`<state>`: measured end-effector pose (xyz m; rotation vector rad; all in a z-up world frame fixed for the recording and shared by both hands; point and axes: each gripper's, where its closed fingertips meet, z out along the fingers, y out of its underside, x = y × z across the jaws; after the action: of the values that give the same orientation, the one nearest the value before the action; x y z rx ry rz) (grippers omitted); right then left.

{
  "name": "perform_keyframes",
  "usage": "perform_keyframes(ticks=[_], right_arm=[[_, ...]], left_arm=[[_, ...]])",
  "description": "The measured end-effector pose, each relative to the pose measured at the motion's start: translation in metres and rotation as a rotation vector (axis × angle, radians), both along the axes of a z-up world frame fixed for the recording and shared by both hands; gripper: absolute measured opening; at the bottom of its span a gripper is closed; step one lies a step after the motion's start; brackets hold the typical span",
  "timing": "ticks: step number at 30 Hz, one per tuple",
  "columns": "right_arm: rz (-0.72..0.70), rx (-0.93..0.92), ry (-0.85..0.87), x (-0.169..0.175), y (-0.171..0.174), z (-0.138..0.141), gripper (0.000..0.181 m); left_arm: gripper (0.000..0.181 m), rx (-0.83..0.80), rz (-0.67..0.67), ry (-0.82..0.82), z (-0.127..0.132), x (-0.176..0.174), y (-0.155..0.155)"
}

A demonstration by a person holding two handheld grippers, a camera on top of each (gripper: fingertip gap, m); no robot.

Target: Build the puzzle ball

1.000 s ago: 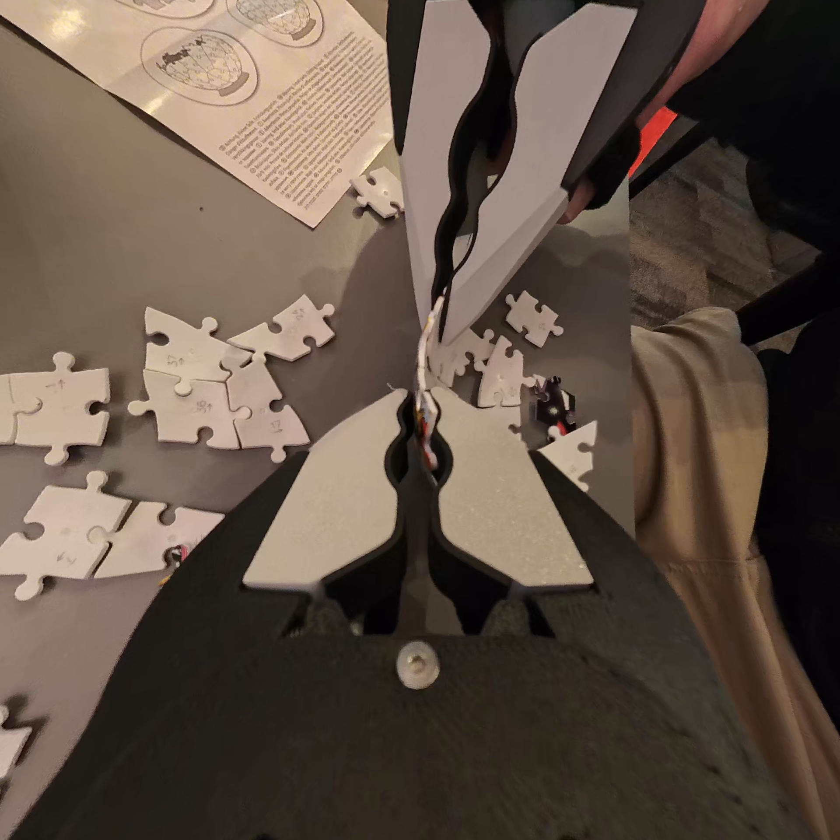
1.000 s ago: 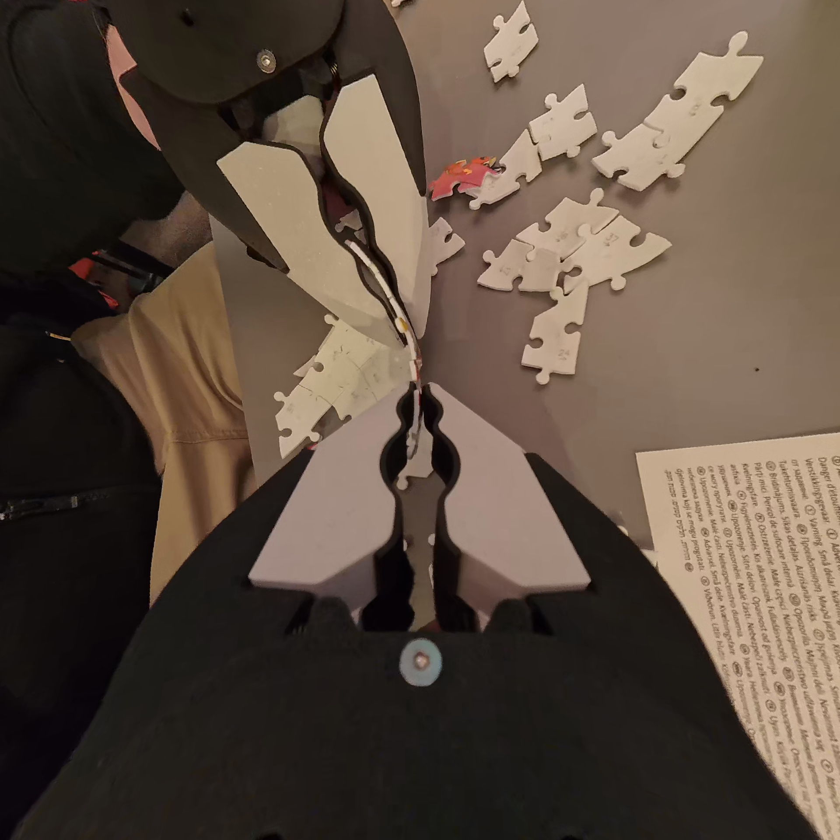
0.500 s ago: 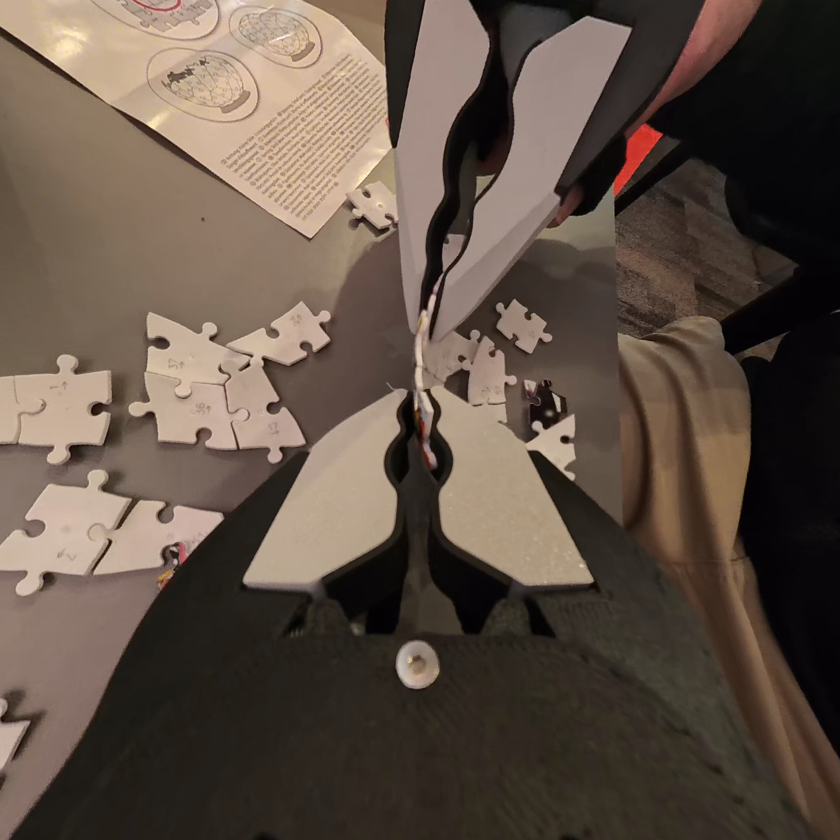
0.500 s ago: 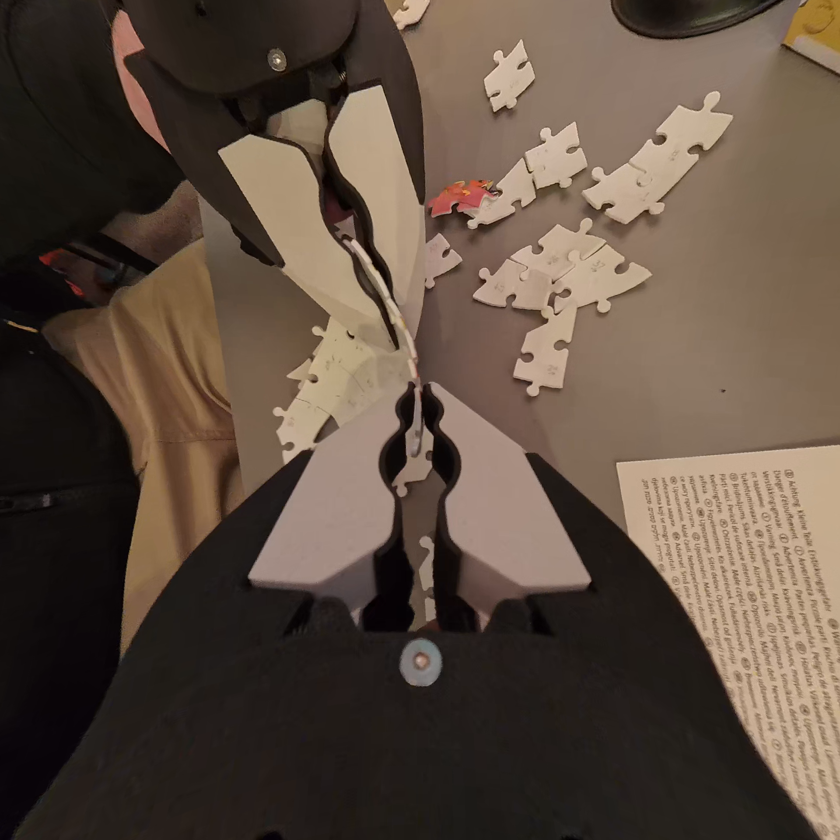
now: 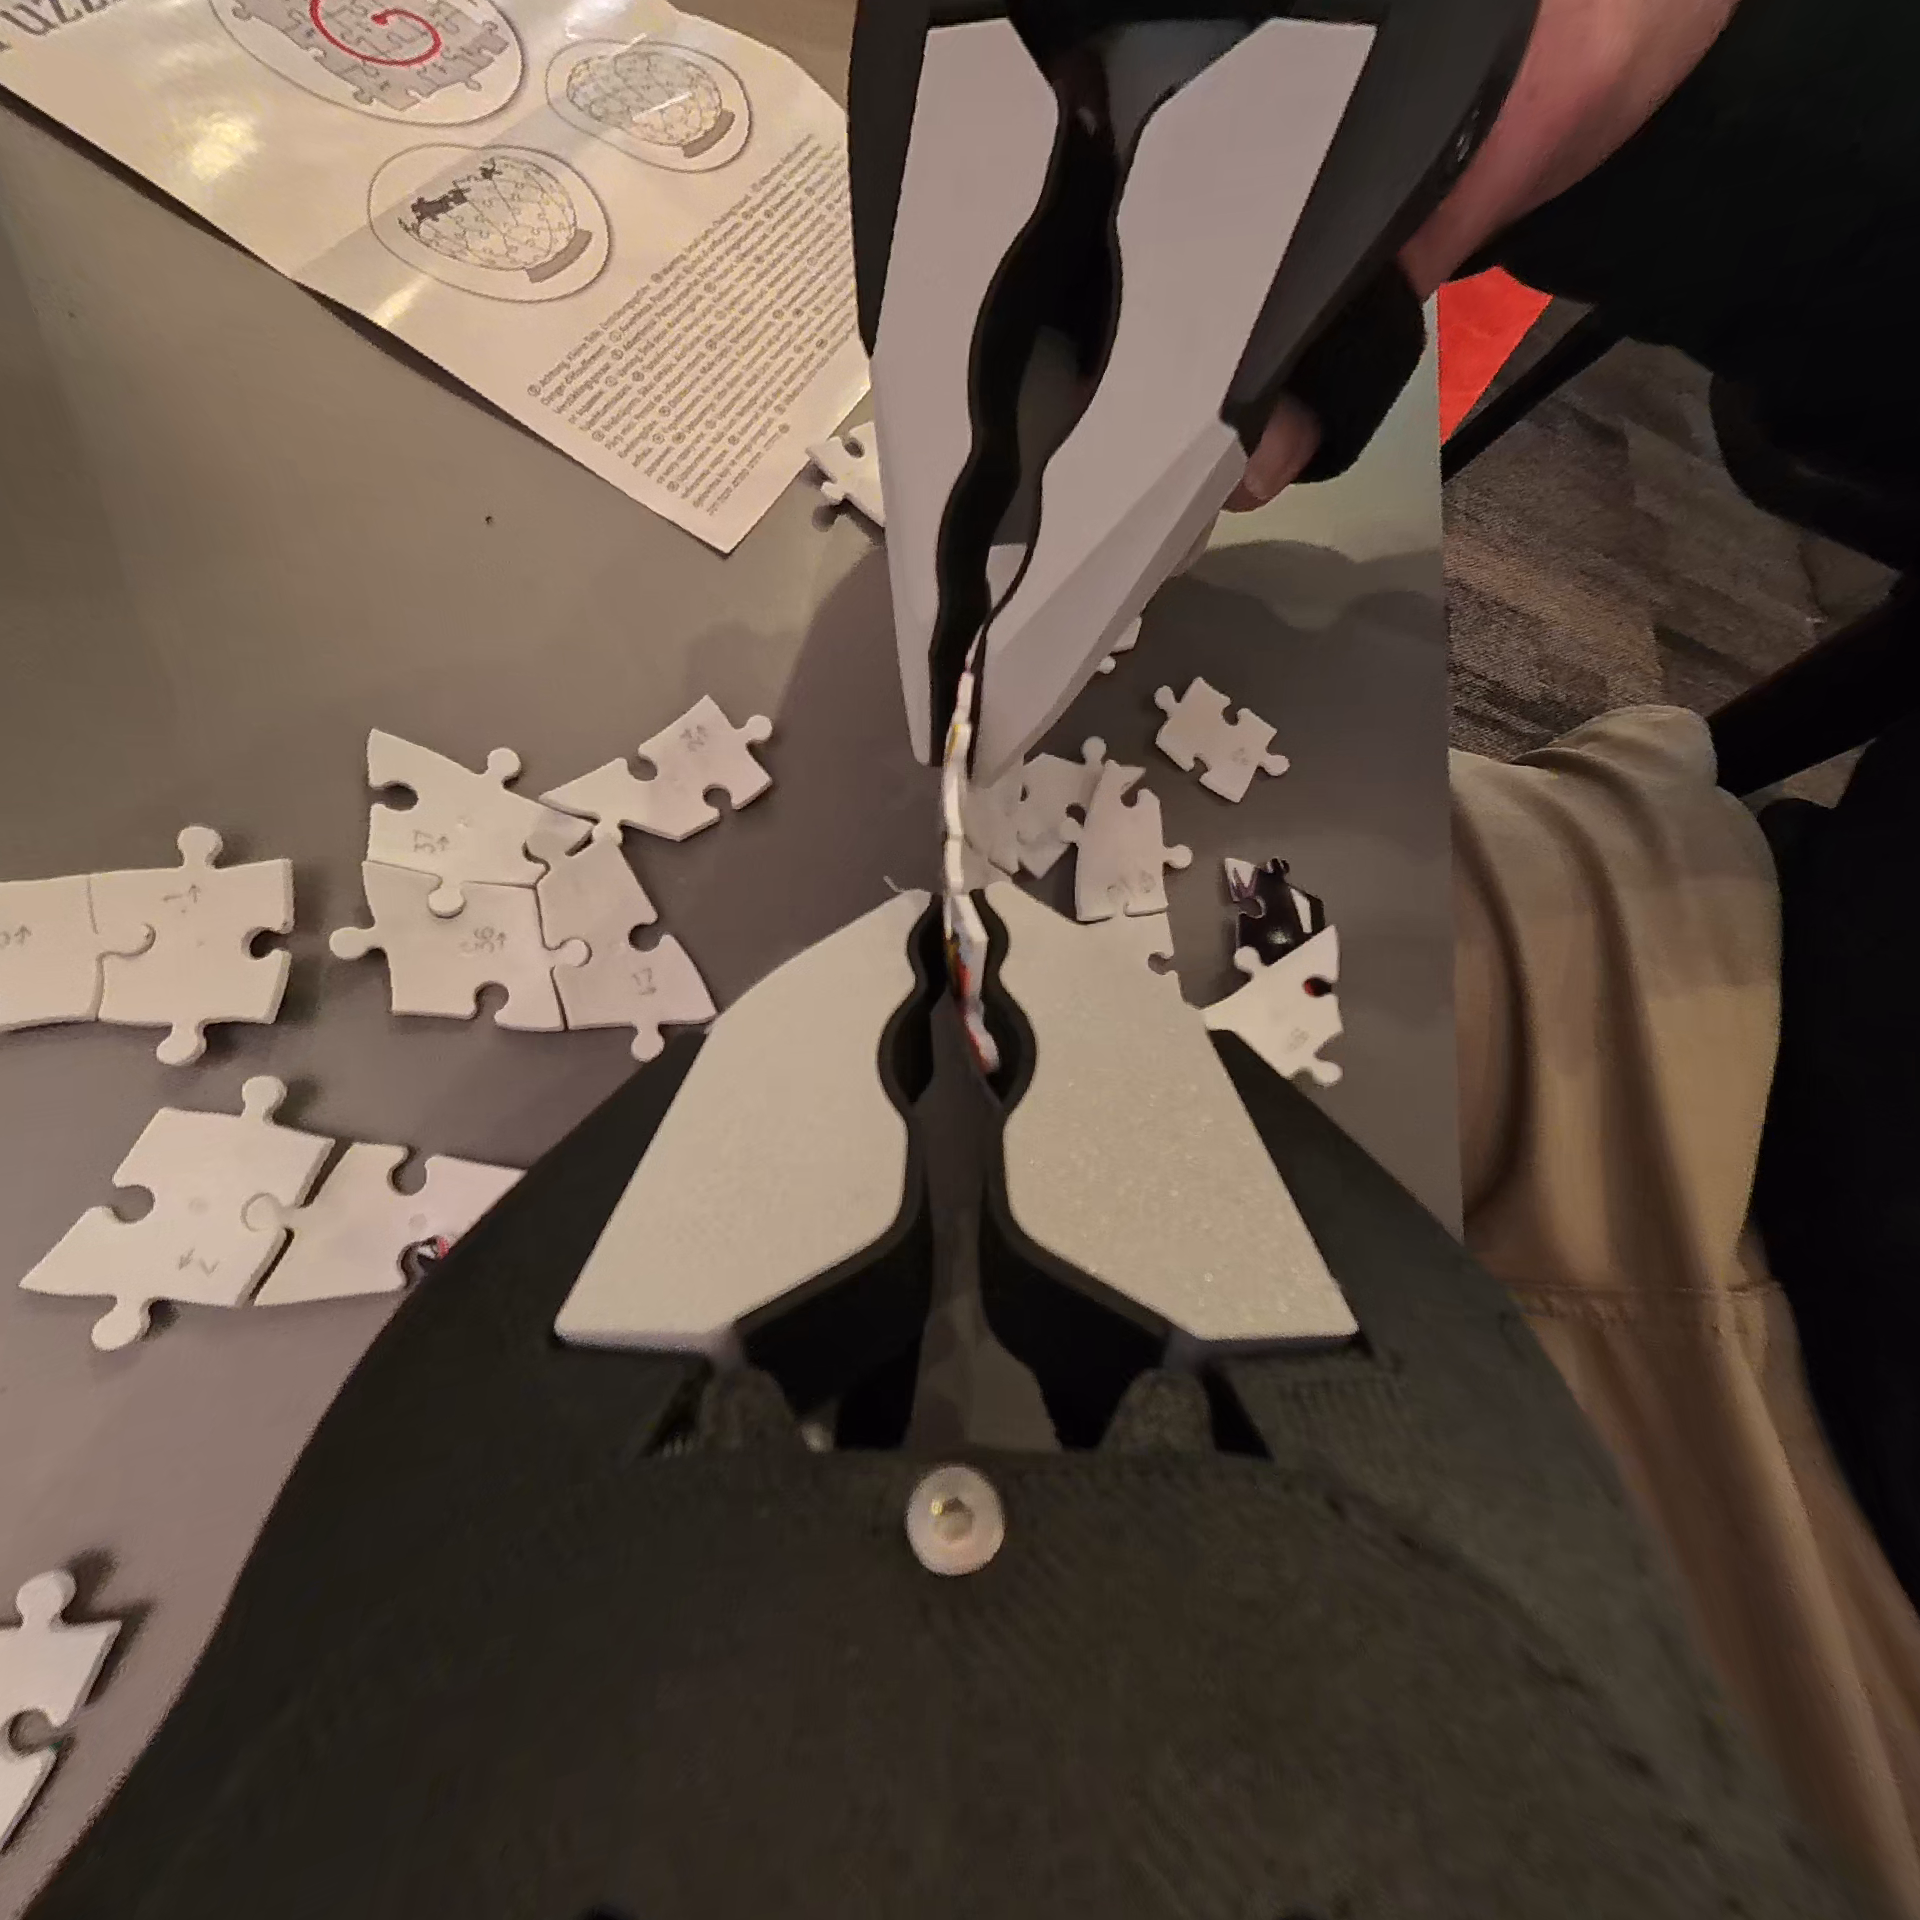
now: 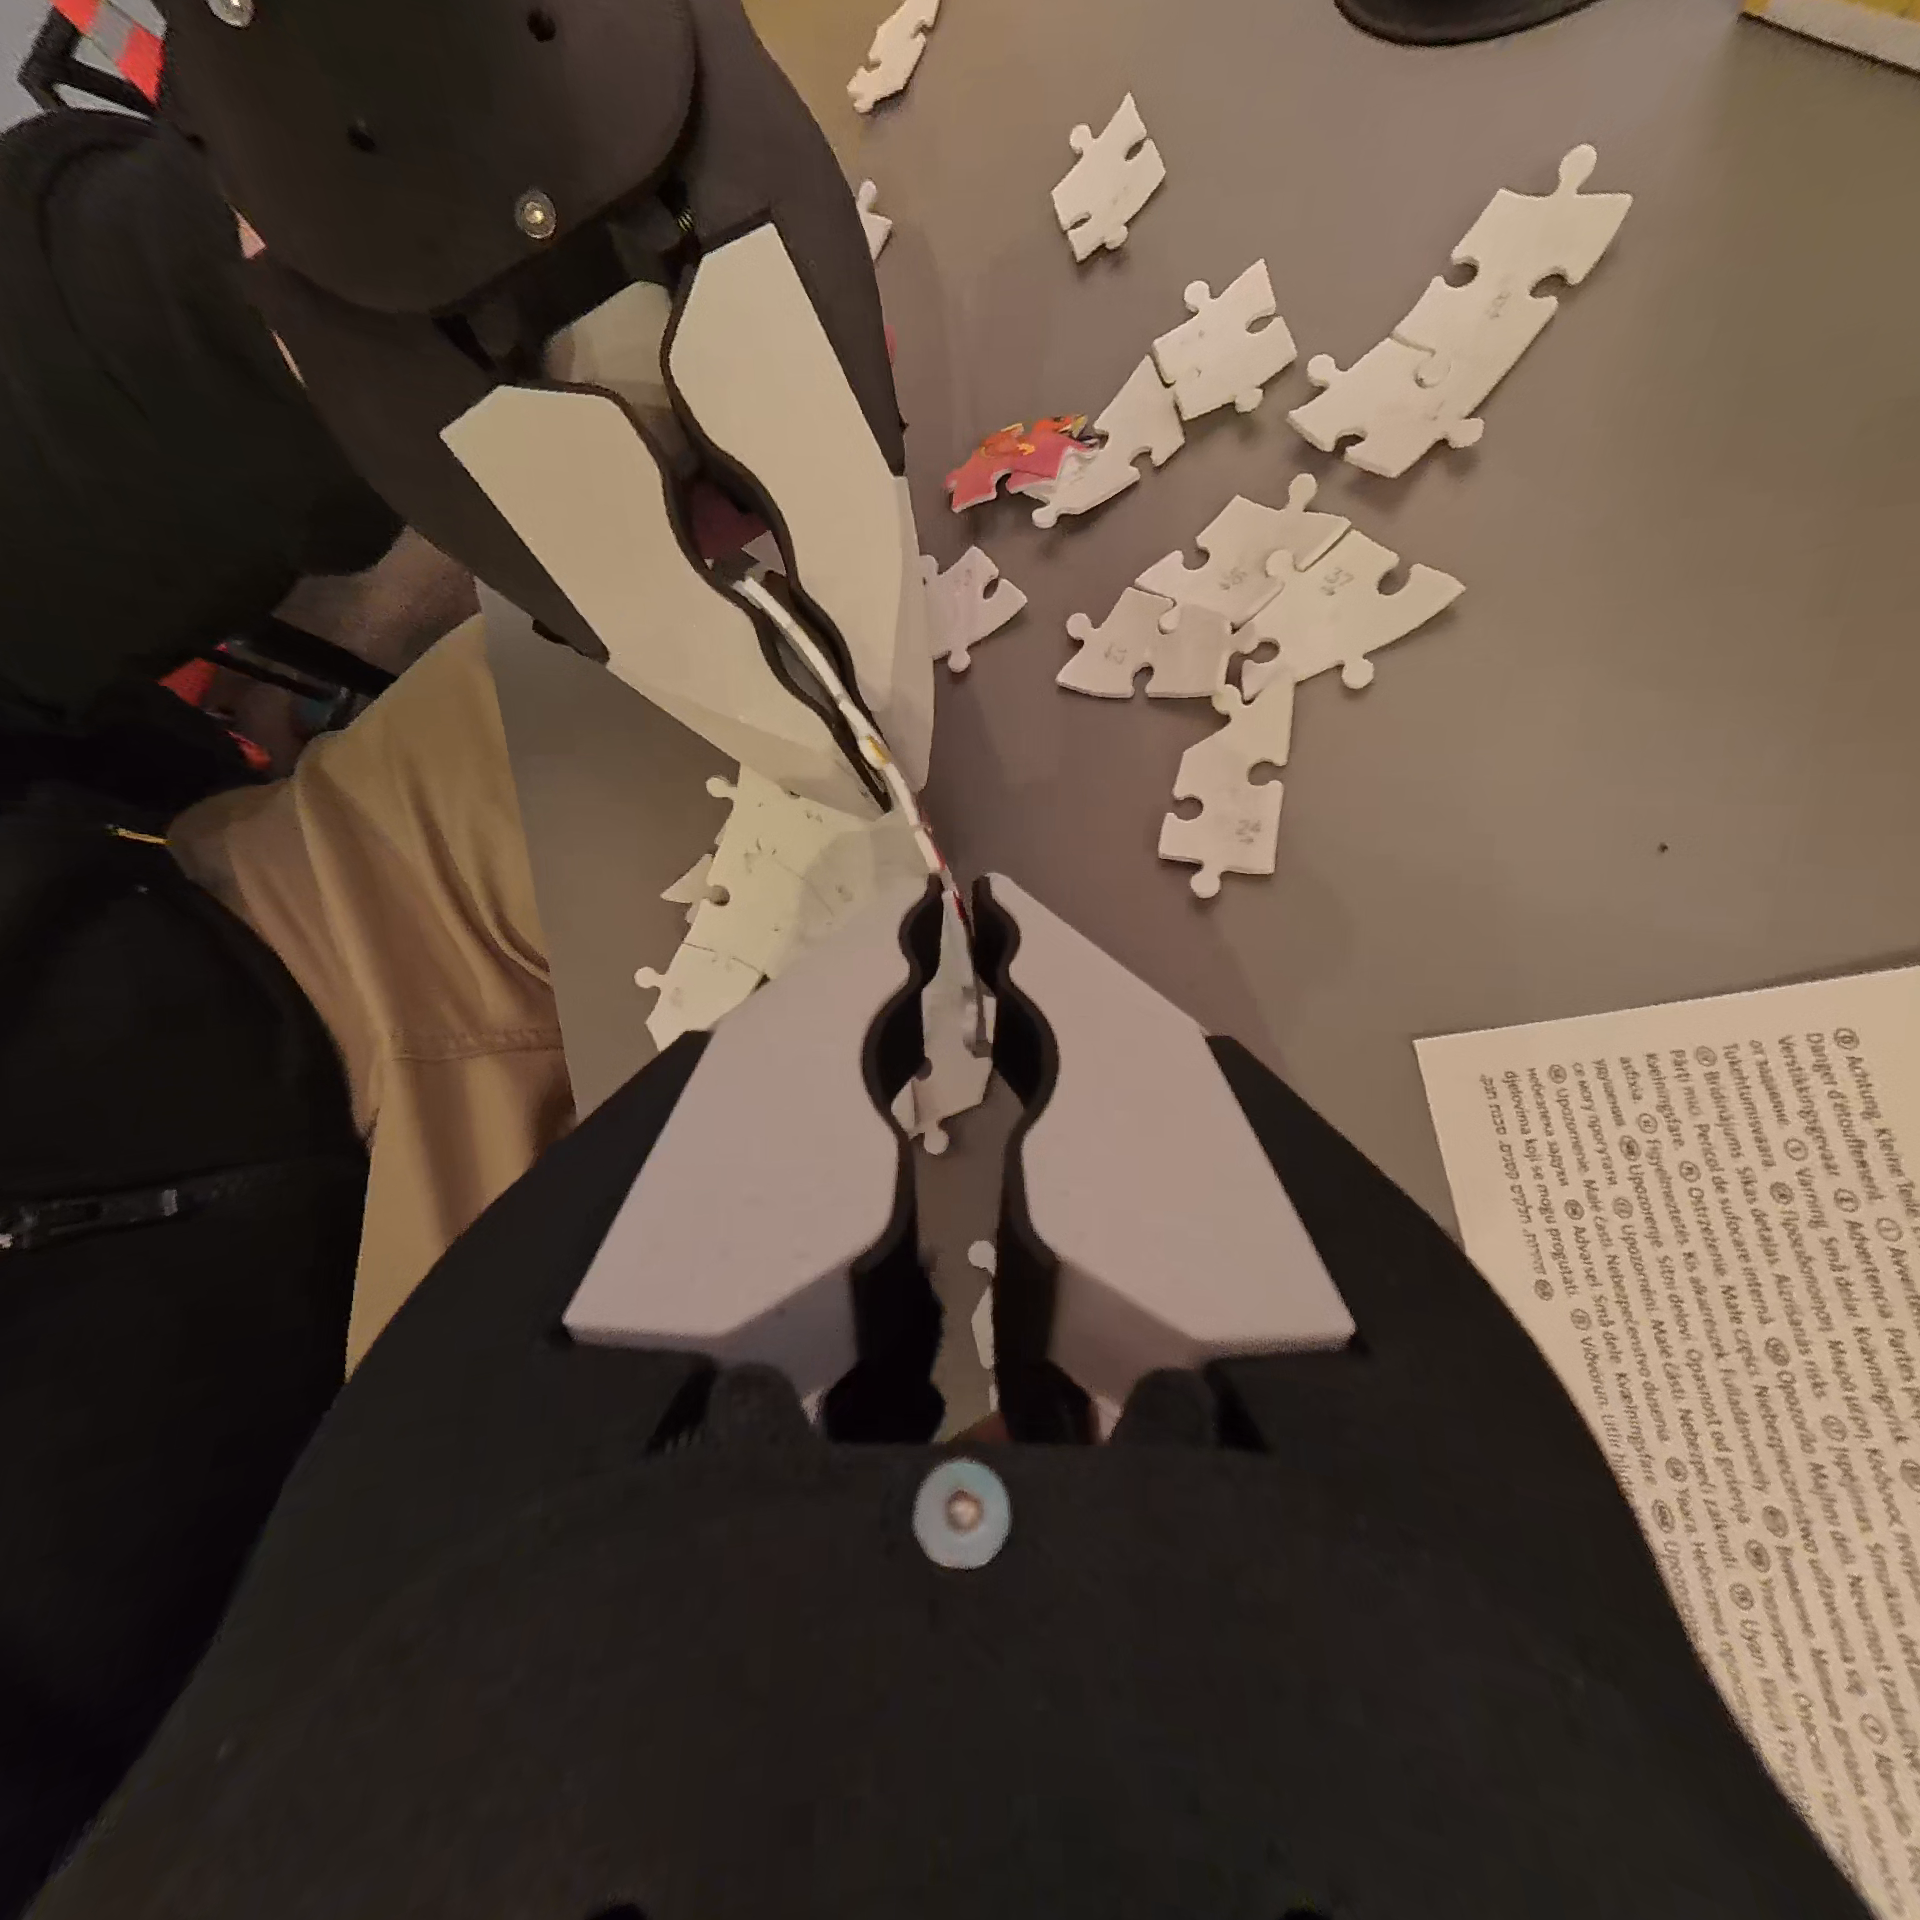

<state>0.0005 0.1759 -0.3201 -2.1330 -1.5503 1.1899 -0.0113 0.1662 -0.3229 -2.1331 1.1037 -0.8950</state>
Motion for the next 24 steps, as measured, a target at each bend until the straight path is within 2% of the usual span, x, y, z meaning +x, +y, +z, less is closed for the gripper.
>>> perform_keyframes(ticks=[14, 17, 24], right_arm=[[0.027, 0.068, 0.055, -0.0091, -0.0014, 0.0052, 0.010], [0.043, 0.088, 0.034, -0.0091, -0.0026, 0.0032, 0.001], [0.033, 0.125, 0.022, -0.0053, 0.0039, 0.0035, 0.000]], left_arm=[[0.003, -0.005, 0.022, 0.000, -0.0001, -0.0019, 0.0022], [0.003, -0.004, 0.019, 0.022, -0.0029, 0.0006, 0.0014], [0.003, -0.033, 0.039, 0.008, -0.0038, -0.0033, 0.0022]])
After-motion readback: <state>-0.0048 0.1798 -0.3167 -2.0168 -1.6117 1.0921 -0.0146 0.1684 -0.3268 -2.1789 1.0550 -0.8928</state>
